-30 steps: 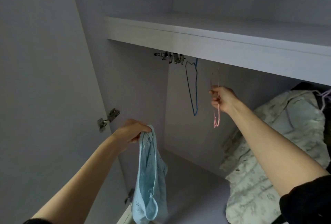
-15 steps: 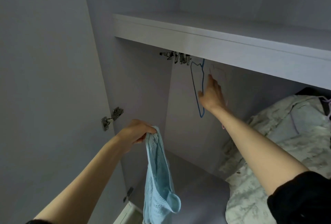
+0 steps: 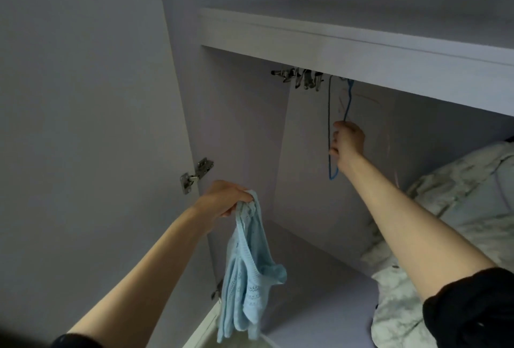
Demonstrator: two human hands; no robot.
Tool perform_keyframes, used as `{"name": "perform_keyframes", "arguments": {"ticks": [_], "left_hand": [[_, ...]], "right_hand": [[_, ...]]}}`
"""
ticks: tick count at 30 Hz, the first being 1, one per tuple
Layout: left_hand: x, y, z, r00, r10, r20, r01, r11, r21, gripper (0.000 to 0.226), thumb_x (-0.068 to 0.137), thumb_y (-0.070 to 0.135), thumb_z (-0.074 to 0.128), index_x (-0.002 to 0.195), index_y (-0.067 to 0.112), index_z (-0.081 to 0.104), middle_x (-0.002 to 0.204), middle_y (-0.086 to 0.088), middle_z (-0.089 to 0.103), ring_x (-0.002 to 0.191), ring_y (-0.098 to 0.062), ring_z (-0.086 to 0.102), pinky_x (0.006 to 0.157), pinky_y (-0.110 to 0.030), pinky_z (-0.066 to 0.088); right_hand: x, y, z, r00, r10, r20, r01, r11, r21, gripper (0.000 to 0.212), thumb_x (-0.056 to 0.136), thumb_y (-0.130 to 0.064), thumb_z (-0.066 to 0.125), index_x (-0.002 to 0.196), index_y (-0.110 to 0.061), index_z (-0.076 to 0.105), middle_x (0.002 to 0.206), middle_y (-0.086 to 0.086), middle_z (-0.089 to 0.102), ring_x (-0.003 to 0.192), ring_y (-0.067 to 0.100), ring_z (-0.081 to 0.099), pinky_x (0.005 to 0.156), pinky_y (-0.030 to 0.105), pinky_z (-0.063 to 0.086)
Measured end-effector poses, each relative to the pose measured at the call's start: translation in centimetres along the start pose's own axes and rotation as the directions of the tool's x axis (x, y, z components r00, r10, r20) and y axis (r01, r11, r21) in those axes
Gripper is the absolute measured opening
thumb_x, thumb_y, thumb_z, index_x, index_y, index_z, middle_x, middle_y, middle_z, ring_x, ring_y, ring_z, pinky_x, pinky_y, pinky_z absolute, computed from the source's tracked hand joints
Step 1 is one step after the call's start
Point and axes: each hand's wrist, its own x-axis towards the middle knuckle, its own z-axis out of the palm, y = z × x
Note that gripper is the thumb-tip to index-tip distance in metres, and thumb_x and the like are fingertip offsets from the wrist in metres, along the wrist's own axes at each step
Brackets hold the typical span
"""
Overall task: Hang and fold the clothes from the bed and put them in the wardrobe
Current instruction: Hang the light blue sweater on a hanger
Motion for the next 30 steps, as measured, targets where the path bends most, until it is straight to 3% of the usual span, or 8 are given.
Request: {"name": "perform_keyframes", "arguments": {"ticks": [4, 7, 10, 15, 19, 24, 27, 30], "left_hand": [[0.3, -0.2, 0.4, 0.999, 0.031, -0.037, -0.030, 0.999, 0.038, 0.021, 0.080, 0.002, 0.064, 0.064, 0.014, 0.061, 0.044, 0.004, 0.041, 0.043, -0.009, 0.033, 0.038, -0.017, 0.024], [0.2, -0.9, 0.9, 0.997, 0.027, -0.073, -0.024, 0.999, 0.035, 0.022, 0.085, 0.003, 0.061, 0.070, 0.019, 0.058, 0.031, 0.014, 0.039, 0.029, -0.001, 0.035, 0.030, -0.012, 0.023], [0.1, -1.6, 1.1, 0.997, -0.007, -0.075, 0.011, 0.999, 0.053, 0.020, 0.085, 0.004, 0.061, 0.073, 0.019, 0.059, 0.031, 0.014, 0.040, 0.028, 0.000, 0.037, 0.031, -0.012, 0.026], [0.6, -3.0, 1.0, 0.992, -0.077, -0.096, 0.086, 0.993, 0.085, 0.011, 0.084, 0.007, 0.063, 0.090, 0.016, 0.063, 0.049, 0.001, 0.044, 0.044, -0.011, 0.036, 0.043, -0.020, 0.025], [0.9, -3.3, 1.4, 0.992, -0.099, -0.080, 0.107, 0.989, 0.107, 0.010, 0.085, 0.005, 0.064, 0.092, 0.013, 0.062, 0.058, -0.004, 0.043, 0.051, -0.016, 0.036, 0.050, -0.024, 0.026], [0.7, -3.6, 1.4, 0.993, -0.109, -0.038, 0.112, 0.988, 0.108, 0.007, 0.085, 0.003, 0.063, 0.088, 0.009, 0.061, 0.059, -0.006, 0.042, 0.052, -0.017, 0.035, 0.050, -0.024, 0.025], [0.7, -4.1, 1.0, 0.993, -0.110, -0.039, 0.112, 0.991, 0.072, 0.009, 0.084, 0.002, 0.063, 0.091, 0.008, 0.062, 0.066, -0.007, 0.044, 0.059, -0.019, 0.036, 0.055, -0.027, 0.026], [0.7, -4.8, 0.3, 0.993, -0.110, -0.039, 0.112, 0.991, 0.073, 0.014, 0.085, 0.004, 0.062, 0.099, 0.008, 0.063, 0.063, -0.006, 0.039, 0.056, -0.017, 0.032, 0.053, -0.026, 0.023]], "right_hand": [[-2.8, 3.6, -2.0, 0.999, 0.012, 0.041, -0.009, 0.996, -0.087, 0.023, 0.092, -0.017, 0.049, 0.069, -0.021, 0.048, 0.059, -0.001, 0.038, 0.042, 0.009, 0.033, 0.032, 0.011, 0.023], [-6.0, 9.4, -4.0, 0.974, 0.182, 0.138, -0.147, 0.962, -0.232, 0.032, 0.093, -0.027, 0.056, 0.065, -0.017, 0.045, 0.049, -0.002, 0.032, 0.029, 0.005, 0.028, 0.030, 0.011, 0.020], [-8.9, 13.5, -6.2, 0.954, 0.289, 0.080, -0.270, 0.943, -0.196, 0.043, 0.090, -0.029, 0.061, 0.058, -0.019, 0.035, 0.038, -0.007, 0.026, 0.025, 0.003, 0.019, 0.031, 0.011, 0.015], [-12.1, 15.1, -9.4, 0.992, 0.073, 0.098, -0.061, 0.991, -0.119, 0.046, 0.088, -0.033, 0.063, 0.053, -0.014, 0.041, 0.036, -0.004, 0.035, 0.031, 0.010, 0.033, 0.037, 0.018, 0.031], [-10.9, 12.8, -9.3, 0.959, 0.096, 0.267, -0.092, 0.995, -0.026, 0.013, 0.089, -0.028, 0.059, 0.101, -0.022, 0.056, 0.065, 0.004, 0.064, 0.058, 0.014, 0.063, 0.061, 0.024, 0.050], [-10.6, 13.2, -6.8, 0.842, 0.363, 0.398, -0.248, 0.917, -0.312, 0.016, 0.091, -0.031, 0.058, 0.085, -0.016, 0.062, 0.054, -0.002, 0.040, 0.037, 0.005, 0.037, 0.041, 0.017, 0.029], [-11.6, 16.0, -6.0, 0.783, 0.488, 0.385, -0.411, 0.871, -0.268, 0.034, 0.100, -0.031, 0.041, 0.082, -0.010, 0.061, 0.040, -0.007, 0.031, 0.030, 0.005, 0.026, 0.038, 0.016, 0.022], [-12.0, 16.9, -6.3, 0.751, 0.580, 0.317, -0.562, 0.812, -0.156, 0.030, 0.102, -0.029, 0.035, 0.088, -0.013, 0.055, 0.040, -0.005, 0.038, 0.027, 0.005, 0.023, 0.039, 0.013, 0.023]]}}
